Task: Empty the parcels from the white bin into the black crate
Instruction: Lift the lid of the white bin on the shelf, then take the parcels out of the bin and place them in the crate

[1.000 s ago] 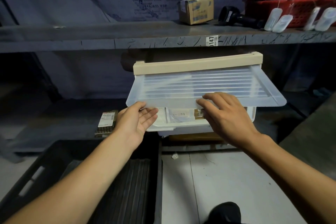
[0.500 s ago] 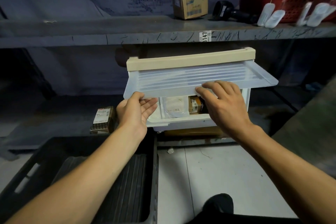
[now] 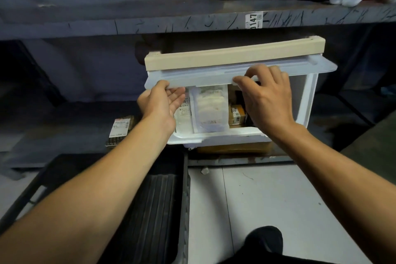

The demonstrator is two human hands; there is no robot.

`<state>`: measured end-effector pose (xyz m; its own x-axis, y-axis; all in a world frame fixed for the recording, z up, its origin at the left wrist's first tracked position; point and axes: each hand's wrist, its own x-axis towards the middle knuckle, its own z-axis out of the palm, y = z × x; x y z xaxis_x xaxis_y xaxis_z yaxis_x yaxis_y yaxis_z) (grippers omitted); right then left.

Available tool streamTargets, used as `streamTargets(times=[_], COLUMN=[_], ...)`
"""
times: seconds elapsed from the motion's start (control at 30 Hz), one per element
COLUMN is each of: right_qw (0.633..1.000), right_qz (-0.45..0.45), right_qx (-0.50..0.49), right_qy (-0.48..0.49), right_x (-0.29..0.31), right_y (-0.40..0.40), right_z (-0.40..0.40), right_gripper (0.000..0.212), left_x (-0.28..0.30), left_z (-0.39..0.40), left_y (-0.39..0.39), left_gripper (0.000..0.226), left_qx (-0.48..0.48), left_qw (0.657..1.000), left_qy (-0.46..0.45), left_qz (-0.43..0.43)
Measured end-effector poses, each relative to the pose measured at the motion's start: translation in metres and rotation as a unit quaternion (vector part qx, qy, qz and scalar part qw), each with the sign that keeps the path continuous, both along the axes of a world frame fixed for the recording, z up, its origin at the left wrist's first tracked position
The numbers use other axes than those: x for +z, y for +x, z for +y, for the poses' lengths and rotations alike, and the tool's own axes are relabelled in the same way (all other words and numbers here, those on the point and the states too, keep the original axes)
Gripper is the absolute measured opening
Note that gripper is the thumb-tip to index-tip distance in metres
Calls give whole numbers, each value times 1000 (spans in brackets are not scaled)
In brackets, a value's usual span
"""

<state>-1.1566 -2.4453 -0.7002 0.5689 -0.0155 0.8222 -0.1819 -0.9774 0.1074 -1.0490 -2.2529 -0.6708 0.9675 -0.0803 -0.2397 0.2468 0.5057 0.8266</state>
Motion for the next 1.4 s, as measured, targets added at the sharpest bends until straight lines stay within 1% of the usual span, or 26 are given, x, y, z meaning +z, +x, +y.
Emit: streamTargets(times=[0.1, 0.2, 0.3, 0.33, 0.5, 0.57, 0.6, 0.63, 0.67, 0.7, 0.73, 0.77, 0.8, 0.87, 0.93, 1.0, 1.1, 1.17, 1.23, 1.3, 1.4], right_qw=[998, 995, 992, 991, 982, 968, 950, 920, 875, 821, 770, 734, 709, 673, 657, 665, 682, 682, 665, 639, 590], right_qz=[11, 20, 39, 45, 55, 41, 39, 44, 56, 71, 89, 106, 120, 123, 114, 113, 107, 105, 96, 92, 141], right_qx=[27, 55, 76, 80, 85, 81, 72, 60, 52, 48, 44, 39, 35, 35, 35, 29, 26, 35, 55, 78, 119], right_qy=[63, 87, 92, 96, 159, 235, 302, 386, 478, 565, 631, 670, 694, 728, 744, 738, 723, 723, 738, 760, 786], right_x=[-2, -2, -9, -14, -25, -28, -32, -36, -43, -50, -58, -66, -73, -82, -87, -91, -92, -90, -82, -70, -47], right_y=[14, 23, 27, 27, 32, 36, 41, 45, 52, 59, 66, 72, 77, 84, 91, 97, 100, 97, 91, 79, 50], right_z=[-5, -11, -13, -15, -21, -20, -19, -16, -14, -11, -10, -7, -5, 1, 5, 8, 8, 7, 7, 6, 5], right_gripper=[22, 16, 38, 39, 37, 31, 29, 28, 30, 35, 40, 45, 50, 55, 57, 55, 34, 20, 12, 8, 9], left_x=[0, -2, -5, -6, -17, -28, -37, -48, -60, -71, -81, -89, -96, -104, -107, -108, -106, -105, -101, -96, -85], left_z=[-3, -3, -5, -6, -12, -16, -18, -20, -22, -24, -26, -28, -29, -32, -33, -34, -33, -31, -29, -26, -16], left_y=[15, 26, 34, 37, 44, 43, 42, 41, 40, 39, 38, 39, 40, 43, 46, 48, 49, 49, 47, 42, 31], left_gripper=[8, 8, 8, 8, 10, 10, 12, 13, 14, 13, 11, 9, 7, 6, 7, 7, 7, 9, 15, 20, 32], left_qx=[-9, -13, -14, -17, -21, -26, -37, -57, -84, -116, -145, -165, -174, -177, -177, -177, -171, -170, -172, -174, -199], left_qw=[1000, 999, 999, 999, 998, 992, 984, 973, 961, 950, 942, 937, 934, 933, 936, 937, 942, 943, 944, 944, 943], left_qy=[-18, -33, -42, -37, 38, 99, 147, 198, 242, 274, 294, 304, 311, 313, 305, 300, 288, 284, 283, 280, 264], left_qz=[3, -3, -7, -14, -55, -80, -96, -107, -107, -95, -76, -56, -41, -25, -14, -8, -4, -4, -10, -22, -32])
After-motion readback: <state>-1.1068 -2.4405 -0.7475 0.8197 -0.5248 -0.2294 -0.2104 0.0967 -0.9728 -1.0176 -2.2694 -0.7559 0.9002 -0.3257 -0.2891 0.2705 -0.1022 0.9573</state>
